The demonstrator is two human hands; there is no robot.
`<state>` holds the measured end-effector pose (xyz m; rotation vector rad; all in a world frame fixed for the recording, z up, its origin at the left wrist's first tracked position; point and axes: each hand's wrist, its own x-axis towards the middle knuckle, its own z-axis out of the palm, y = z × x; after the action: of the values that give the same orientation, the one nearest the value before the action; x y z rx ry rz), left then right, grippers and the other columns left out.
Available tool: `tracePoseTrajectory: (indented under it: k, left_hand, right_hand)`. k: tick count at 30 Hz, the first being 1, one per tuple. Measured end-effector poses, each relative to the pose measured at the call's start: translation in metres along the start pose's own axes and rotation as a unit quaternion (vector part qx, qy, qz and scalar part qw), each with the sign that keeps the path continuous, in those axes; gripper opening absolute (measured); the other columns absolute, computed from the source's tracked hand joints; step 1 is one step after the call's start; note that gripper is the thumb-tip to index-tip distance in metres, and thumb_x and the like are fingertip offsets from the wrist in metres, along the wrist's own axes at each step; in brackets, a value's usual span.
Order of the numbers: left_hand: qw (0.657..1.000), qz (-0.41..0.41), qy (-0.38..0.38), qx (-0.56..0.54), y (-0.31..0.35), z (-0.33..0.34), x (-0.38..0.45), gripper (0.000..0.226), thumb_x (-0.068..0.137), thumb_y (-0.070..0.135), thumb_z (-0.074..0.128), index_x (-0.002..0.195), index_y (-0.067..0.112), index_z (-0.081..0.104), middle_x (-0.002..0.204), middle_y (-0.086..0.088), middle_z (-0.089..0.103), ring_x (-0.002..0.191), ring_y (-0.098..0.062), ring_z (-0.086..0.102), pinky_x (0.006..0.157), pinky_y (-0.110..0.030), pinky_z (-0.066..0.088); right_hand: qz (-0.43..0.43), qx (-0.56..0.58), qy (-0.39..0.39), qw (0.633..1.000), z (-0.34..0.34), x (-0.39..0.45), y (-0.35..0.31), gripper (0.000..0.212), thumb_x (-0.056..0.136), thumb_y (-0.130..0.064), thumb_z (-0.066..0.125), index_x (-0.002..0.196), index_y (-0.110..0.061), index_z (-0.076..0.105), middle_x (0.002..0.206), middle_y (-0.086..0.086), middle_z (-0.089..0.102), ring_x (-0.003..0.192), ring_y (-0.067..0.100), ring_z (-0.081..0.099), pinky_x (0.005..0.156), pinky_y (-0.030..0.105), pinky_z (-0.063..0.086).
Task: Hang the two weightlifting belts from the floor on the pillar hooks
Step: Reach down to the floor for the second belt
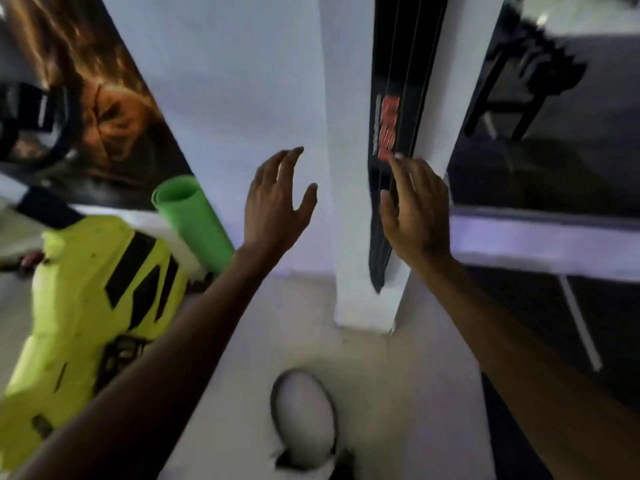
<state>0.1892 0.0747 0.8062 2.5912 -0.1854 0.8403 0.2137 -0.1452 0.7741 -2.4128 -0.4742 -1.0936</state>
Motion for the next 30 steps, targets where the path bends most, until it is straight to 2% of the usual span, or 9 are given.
tracePoseTrajectory:
  k: [4, 8, 13, 18, 21, 24, 27, 30]
  left_hand:
    - [0.993, -0.07, -0.094, 0.005, -0.051, 0.02, -0.129, 0.052, 0.096, 0.031, 0.055, 0.142, 0.009, 0.05, 0.138, -0.016, 0.059, 0.128, -0.037, 0.056, 0.106, -0.043, 0.044]
    - [0.963, -0.175, -0.206, 0.01, -0.113, 0.037, -0.259, 0.057, 0.093, 0.039, 0.046, 0.141, 0.011, 0.05, 0.137, -0.017, 0.059, 0.123, -0.039, 0.058, 0.101, -0.046, 0.048]
    - [0.903, -0.289, -0.318, -0.013, -0.194, 0.057, -0.402, 0.054, 0.097, 0.033, 0.053, 0.146, 0.013, 0.044, 0.145, -0.014, 0.052, 0.131, -0.036, 0.051, 0.105, -0.046, 0.045]
    - [0.836, -0.395, -0.382, -0.017, -0.286, 0.11, -0.532, 0.054, 0.098, 0.026, 0.057, 0.148, 0.014, 0.042, 0.149, -0.012, 0.049, 0.134, -0.035, 0.048, 0.106, -0.045, 0.044]
    - [0.798, -0.433, -0.418, -0.016, -0.331, 0.164, -0.609, 0.054, 0.098, 0.026, 0.056, 0.149, 0.014, 0.041, 0.15, -0.012, 0.048, 0.135, -0.036, 0.048, 0.106, -0.045, 0.044]
    - [0.768, -0.479, -0.423, -0.026, -0.366, 0.225, -0.681, 0.055, 0.098, 0.025, 0.055, 0.15, 0.014, 0.038, 0.151, -0.012, 0.047, 0.137, -0.035, 0.046, 0.107, -0.046, 0.043]
    - [0.746, -0.503, -0.435, -0.041, -0.39, 0.284, -0.745, 0.056, 0.099, 0.026, 0.054, 0.151, 0.014, 0.037, 0.152, -0.011, 0.046, 0.139, -0.033, 0.045, 0.108, -0.045, 0.042]
    - [0.736, -0.496, -0.457, -0.047, -0.41, 0.333, -0.795, 0.057, 0.1, 0.026, 0.053, 0.152, 0.014, 0.035, 0.153, -0.012, 0.044, 0.14, -0.033, 0.044, 0.109, -0.045, 0.042]
  right_hand:
    - [0.036, 0.022, -0.123, 0.992, 0.031, -0.121, -0.041, 0.044, 0.099, -0.023, 0.046, 0.138, -0.004, 0.049, 0.133, 0.017, 0.058, 0.129, 0.034, 0.05, 0.107, 0.045, 0.04]
    - [0.054, 0.025, -0.248, 0.967, 0.074, -0.234, -0.093, 0.045, 0.096, -0.022, 0.049, 0.136, -0.001, 0.051, 0.13, 0.019, 0.059, 0.127, 0.037, 0.051, 0.104, 0.047, 0.042]
    - [0.05, 0.025, -0.425, 0.903, 0.141, -0.352, -0.157, 0.046, 0.092, -0.021, 0.048, 0.132, 0.002, 0.051, 0.123, 0.021, 0.059, 0.118, 0.038, 0.054, 0.095, 0.048, 0.047]
    - [0.065, 0.028, -0.541, 0.838, 0.252, -0.496, -0.2, 0.05, 0.088, -0.02, 0.056, 0.133, 0.001, 0.049, 0.124, 0.019, 0.06, 0.121, 0.038, 0.053, 0.099, 0.047, 0.047]
    - [0.061, 0.033, -0.6, 0.797, 0.322, -0.592, -0.207, 0.048, 0.086, -0.021, 0.058, 0.129, -0.001, 0.051, 0.119, 0.016, 0.062, 0.115, 0.035, 0.055, 0.094, 0.045, 0.047]
    - [0.043, 0.039, -0.657, 0.752, 0.391, -0.691, -0.2, 0.051, 0.088, -0.022, 0.06, 0.133, -0.002, 0.048, 0.125, 0.019, 0.059, 0.114, 0.037, 0.056, 0.095, 0.046, 0.046]
    - [-0.007, 0.008, -0.672, 0.741, 0.446, -0.779, -0.183, 0.055, 0.085, -0.025, 0.065, 0.133, -0.006, 0.048, 0.126, 0.016, 0.058, 0.107, 0.036, 0.058, 0.088, 0.043, 0.048]
    - [-0.079, -0.034, -0.675, 0.733, 0.487, -0.834, -0.171, 0.057, 0.079, -0.025, 0.066, 0.131, -0.012, 0.047, 0.122, 0.01, 0.055, 0.11, 0.031, 0.053, 0.085, 0.042, 0.045]
